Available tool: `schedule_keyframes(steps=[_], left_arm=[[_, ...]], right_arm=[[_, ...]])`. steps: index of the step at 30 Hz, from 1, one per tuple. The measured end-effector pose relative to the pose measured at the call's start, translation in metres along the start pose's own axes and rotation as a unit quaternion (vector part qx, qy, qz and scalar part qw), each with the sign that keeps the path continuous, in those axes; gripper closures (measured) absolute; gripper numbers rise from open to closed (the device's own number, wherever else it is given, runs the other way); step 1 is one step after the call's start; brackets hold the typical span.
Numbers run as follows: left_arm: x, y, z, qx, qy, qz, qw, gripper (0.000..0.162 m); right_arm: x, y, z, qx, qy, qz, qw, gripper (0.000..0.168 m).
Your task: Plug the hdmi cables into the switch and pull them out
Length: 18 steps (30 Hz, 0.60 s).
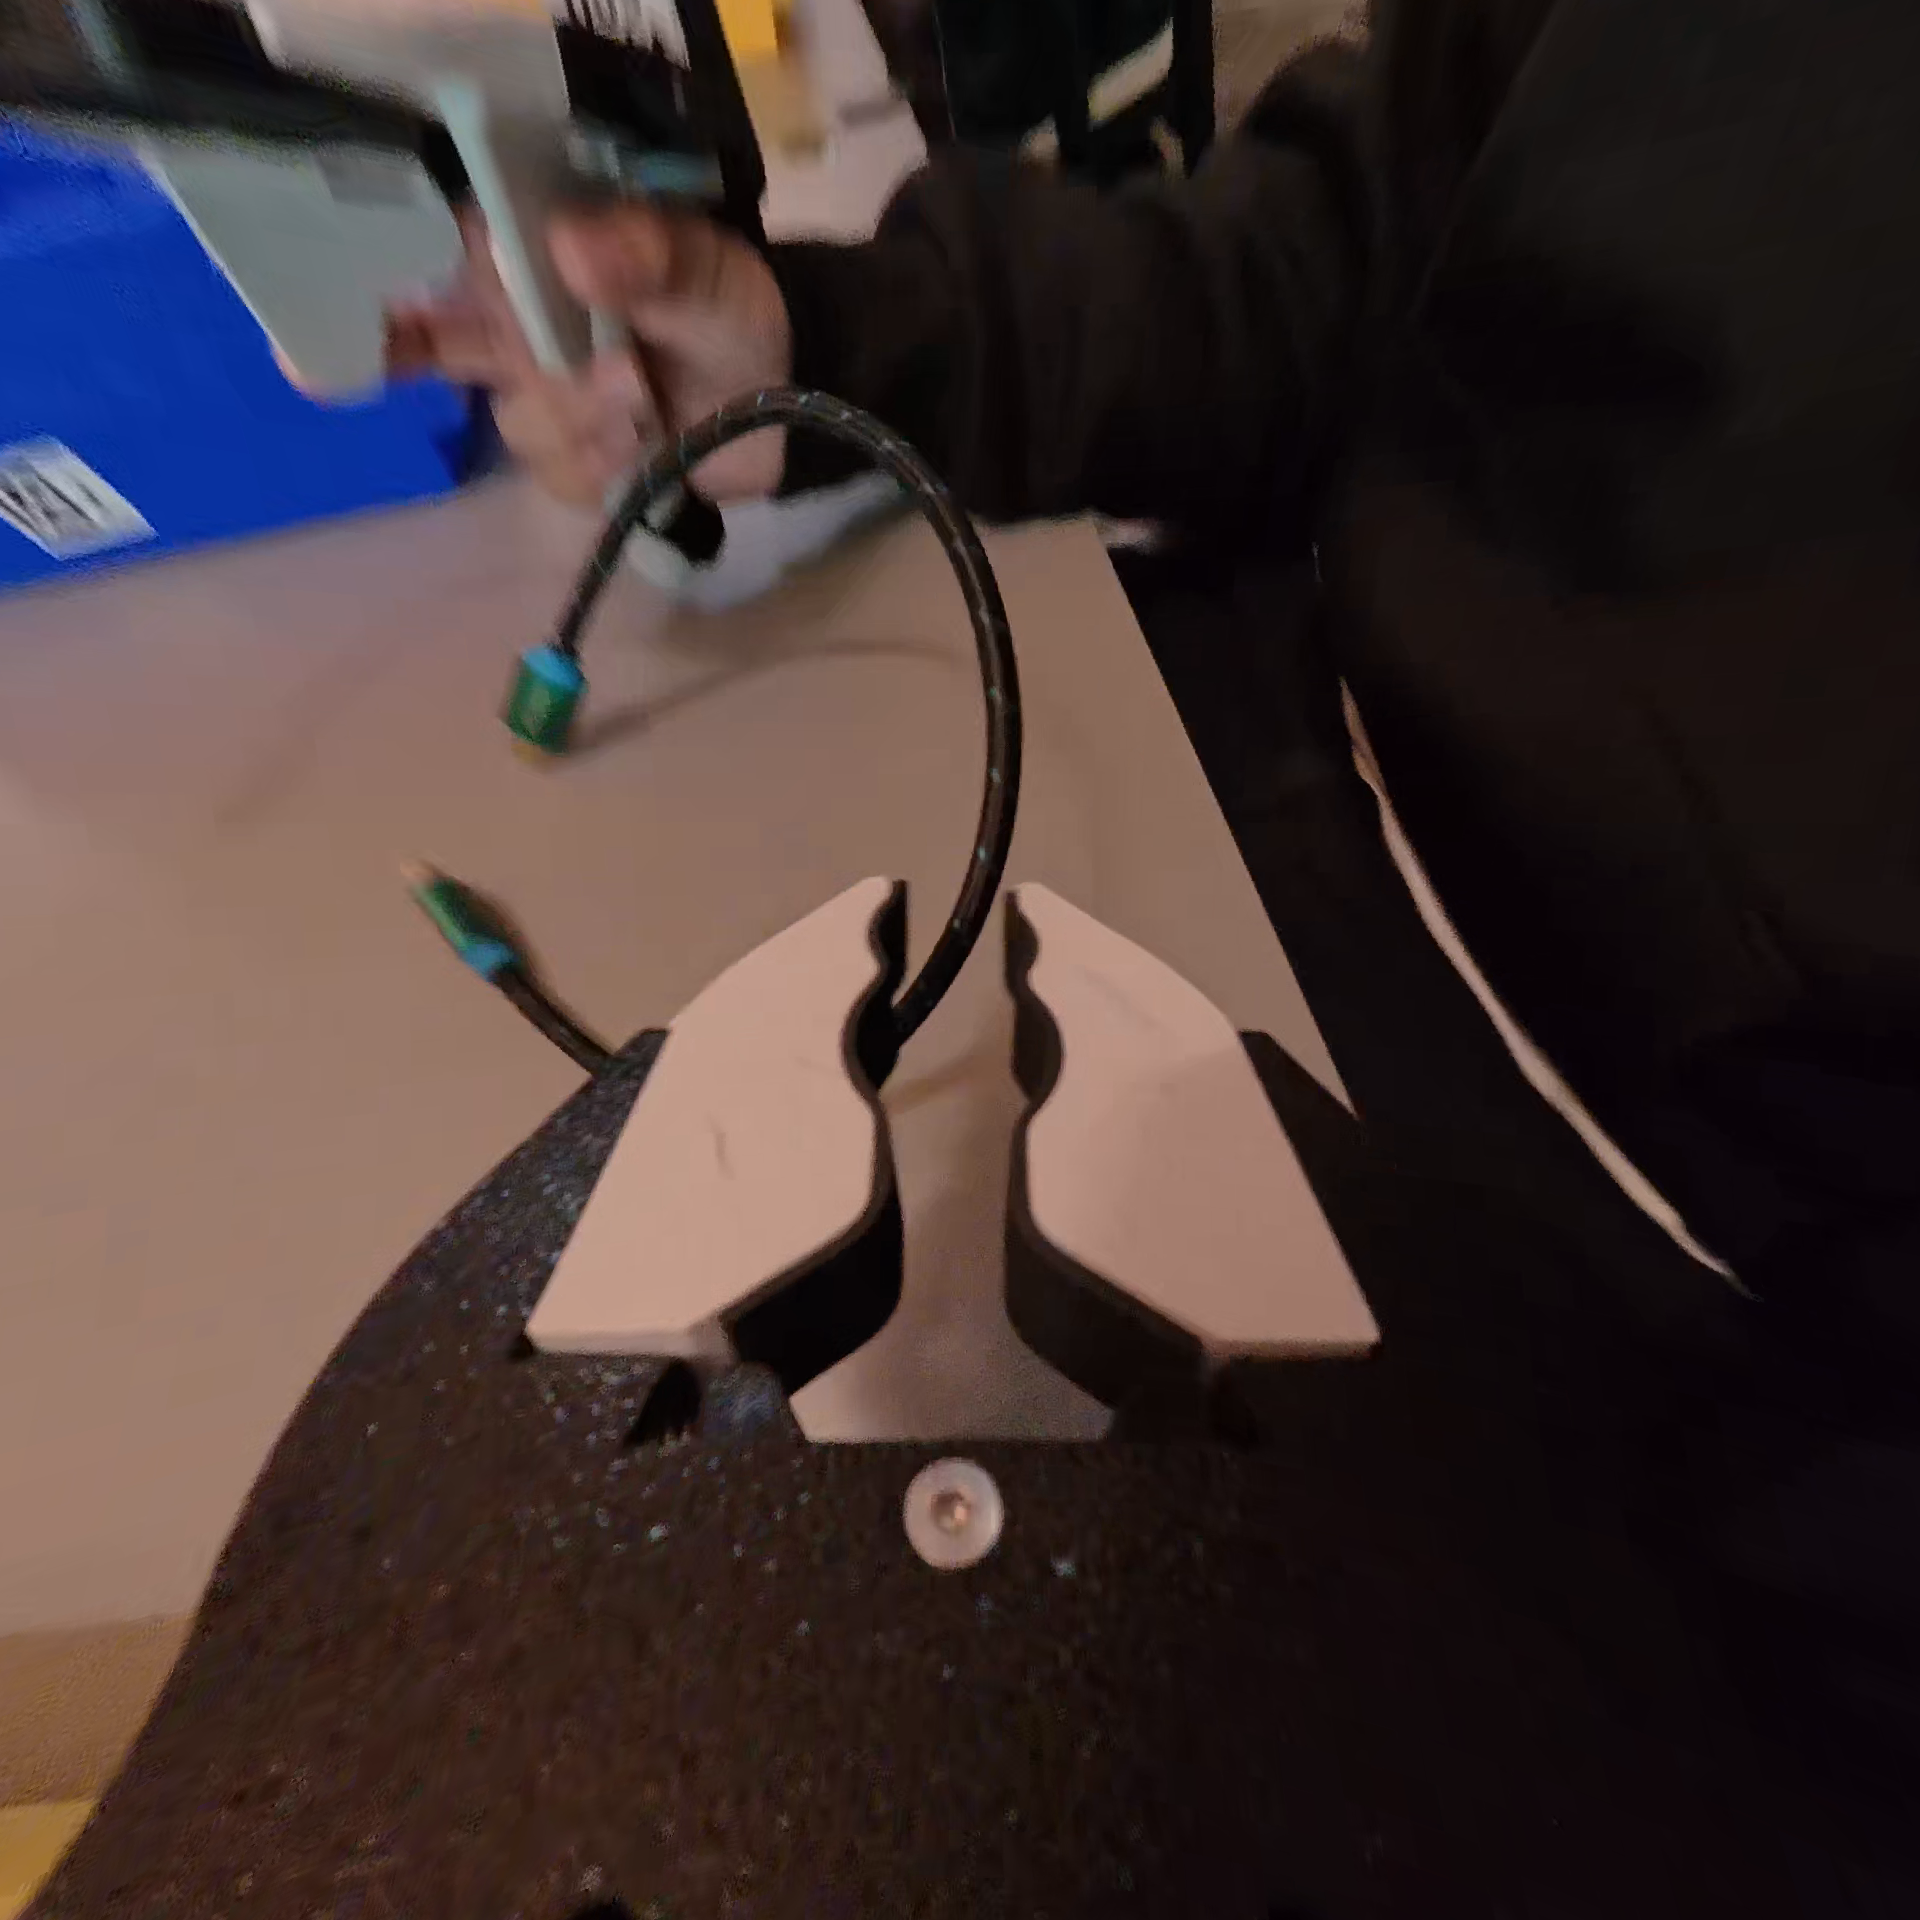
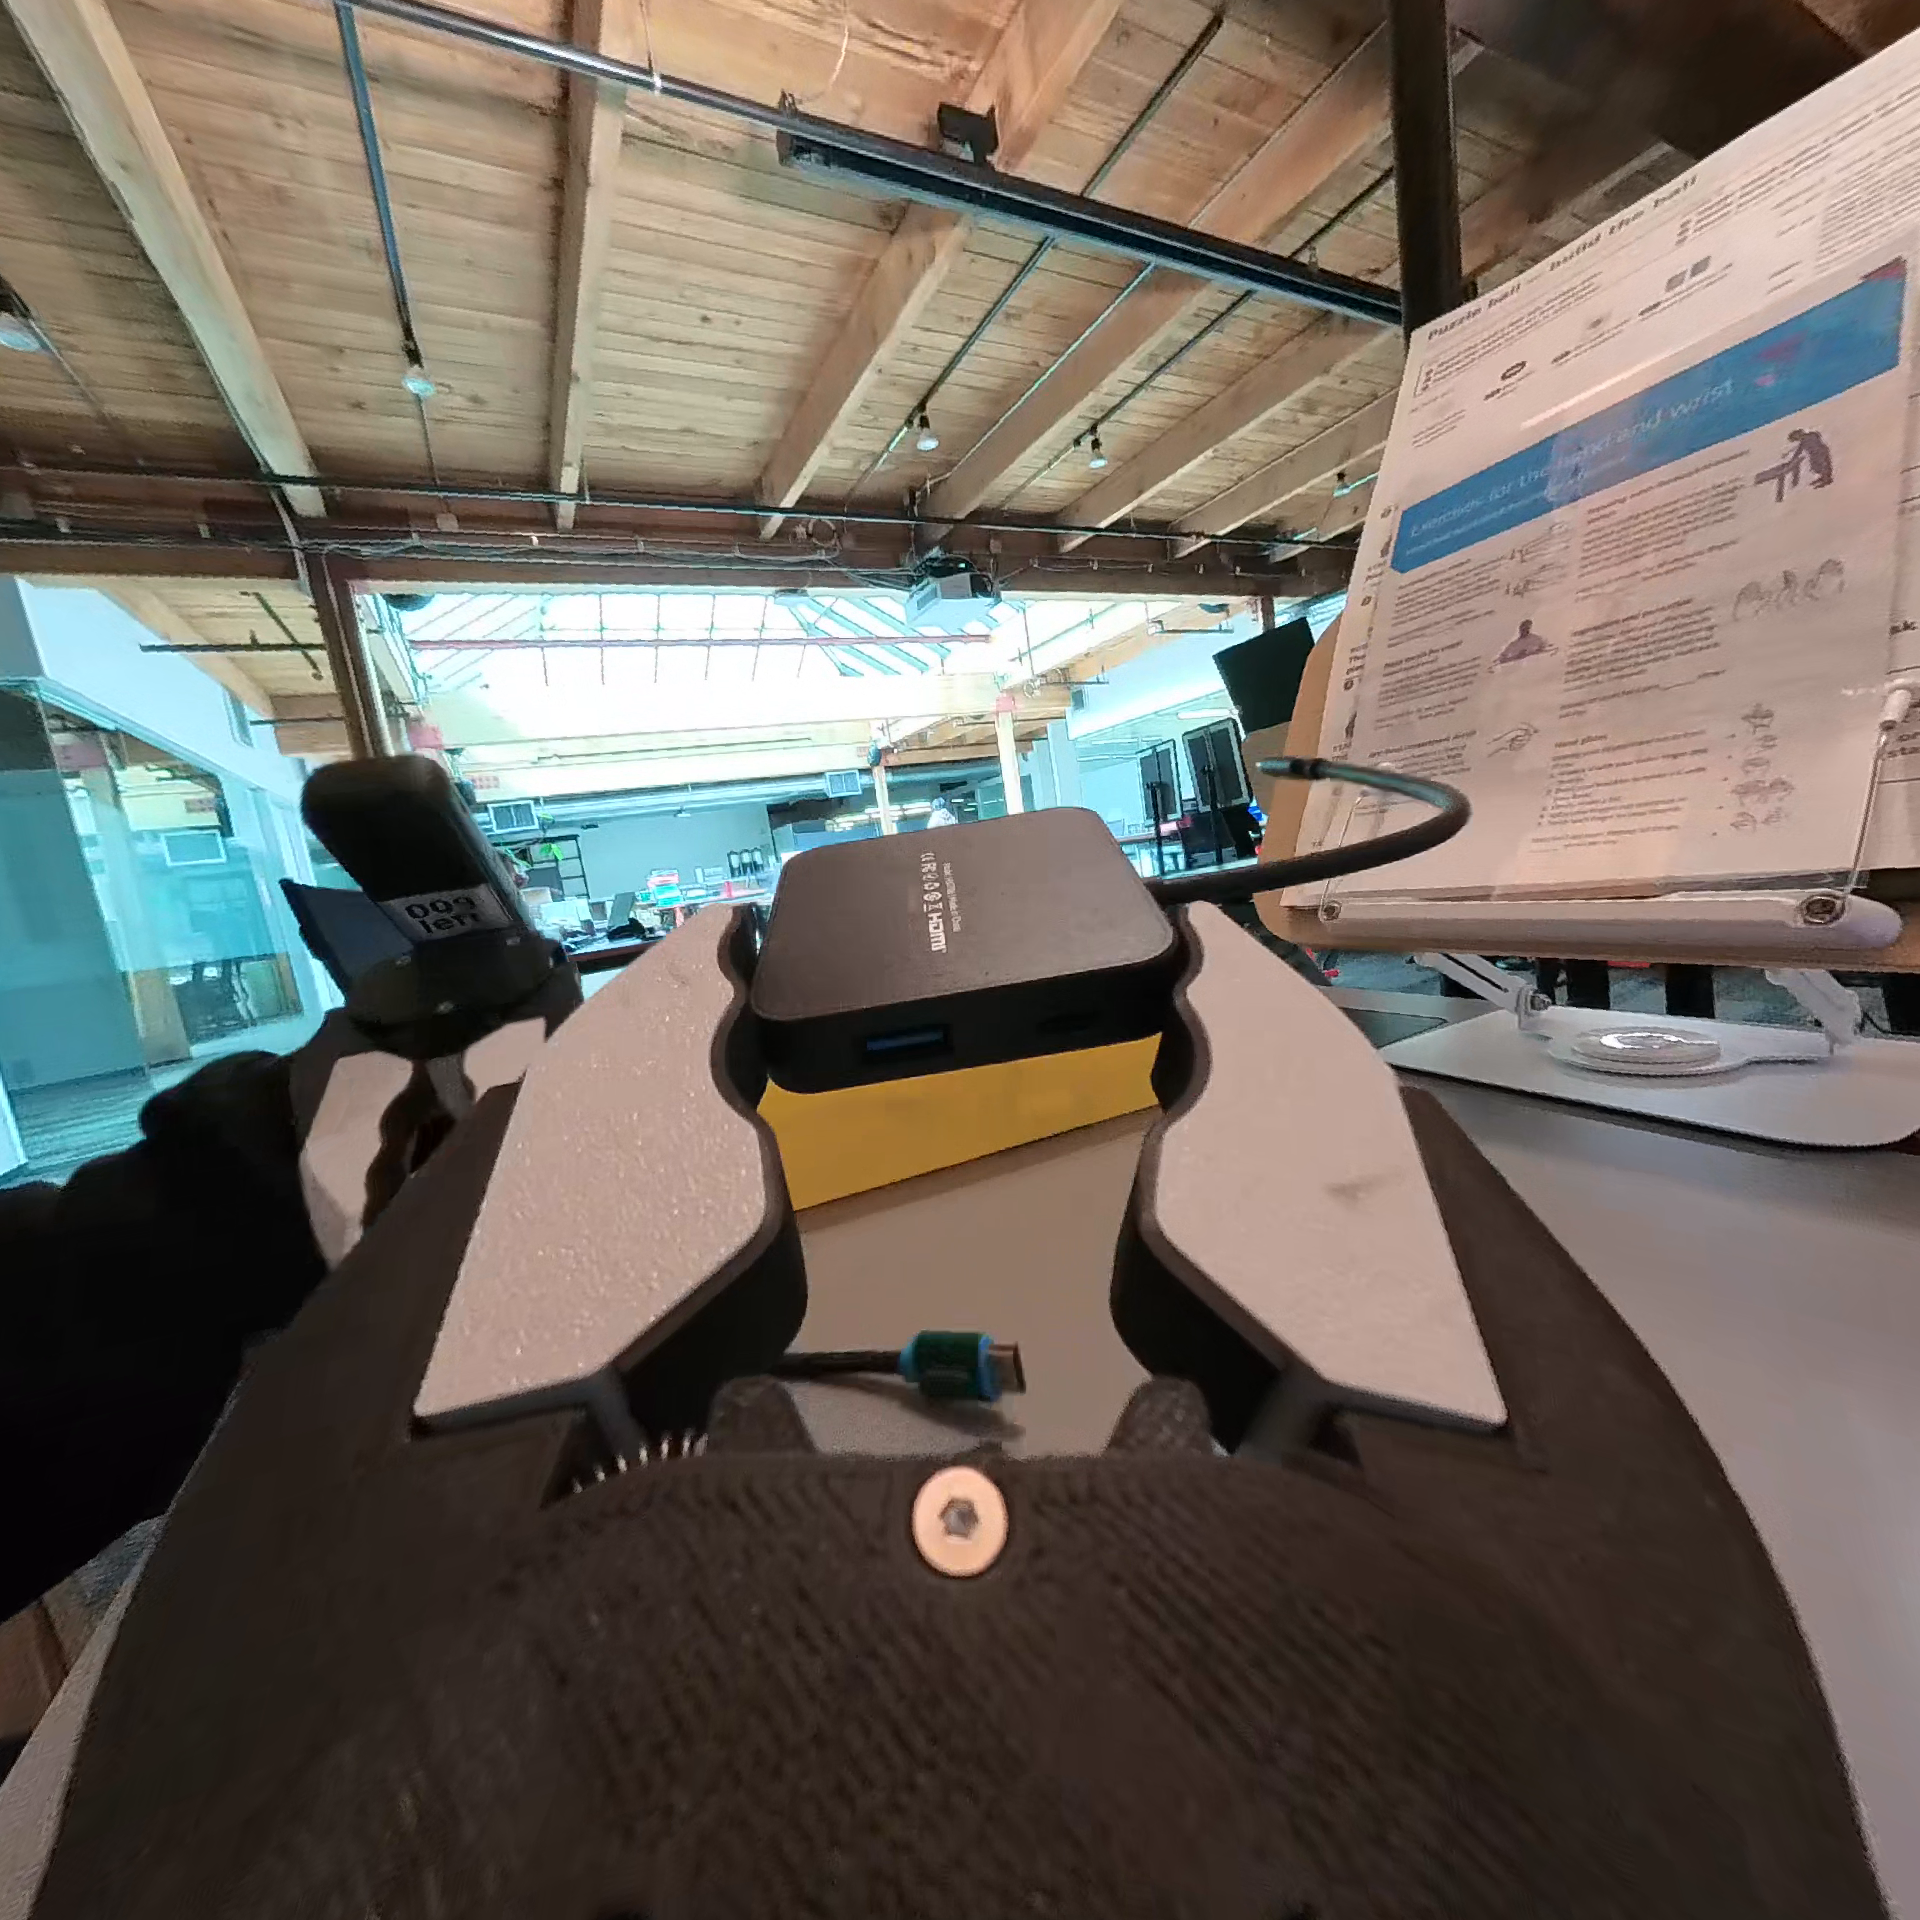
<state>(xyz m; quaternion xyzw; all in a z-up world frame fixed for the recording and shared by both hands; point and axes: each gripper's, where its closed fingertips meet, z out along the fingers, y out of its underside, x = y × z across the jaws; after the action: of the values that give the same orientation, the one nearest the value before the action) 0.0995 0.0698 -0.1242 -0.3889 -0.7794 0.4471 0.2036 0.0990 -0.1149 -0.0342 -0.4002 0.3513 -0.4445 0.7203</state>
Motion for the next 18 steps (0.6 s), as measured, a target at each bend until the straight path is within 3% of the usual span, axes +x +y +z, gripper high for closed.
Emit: schedule_keyframes(steps=[1,3,5,9,12,18], left_arm=[[0.004,0.006,0.0,-0.019,0.013,-0.019,1.0,0.136],[0.008,0.01,0.001,-0.039,0.02,-0.032,0.999,0.133],[-0.001,0.004,0.007,-0.04,-0.01,-0.031,0.999,0.125],[-0.081,0.008,0.027,-0.069,-0.219,-0.087,0.969,0.122],[-0.126,0.022,0.031,-0.057,-0.319,-0.164,0.932,0.121],[-0.13,0.048,0.051,-0.131,-0.315,-0.165,0.925,0.121]], right_arm=[[0.001,-0.001,0.0,0.003,0.002,0.001,1.0,0.094],[0.003,-0.003,-0.001,0.007,0.007,0.002,1.0,0.094],[0.003,-0.003,-0.001,0.008,0.007,0.008,1.0,0.094],[0.003,0.0,0.001,-0.002,0.007,-0.001,1.0,0.094],[0.003,0.002,0.001,-0.006,0.005,0.003,1.0,0.094],[-0.005,0.006,0.004,-0.017,-0.02,0.017,1.0,0.094]])
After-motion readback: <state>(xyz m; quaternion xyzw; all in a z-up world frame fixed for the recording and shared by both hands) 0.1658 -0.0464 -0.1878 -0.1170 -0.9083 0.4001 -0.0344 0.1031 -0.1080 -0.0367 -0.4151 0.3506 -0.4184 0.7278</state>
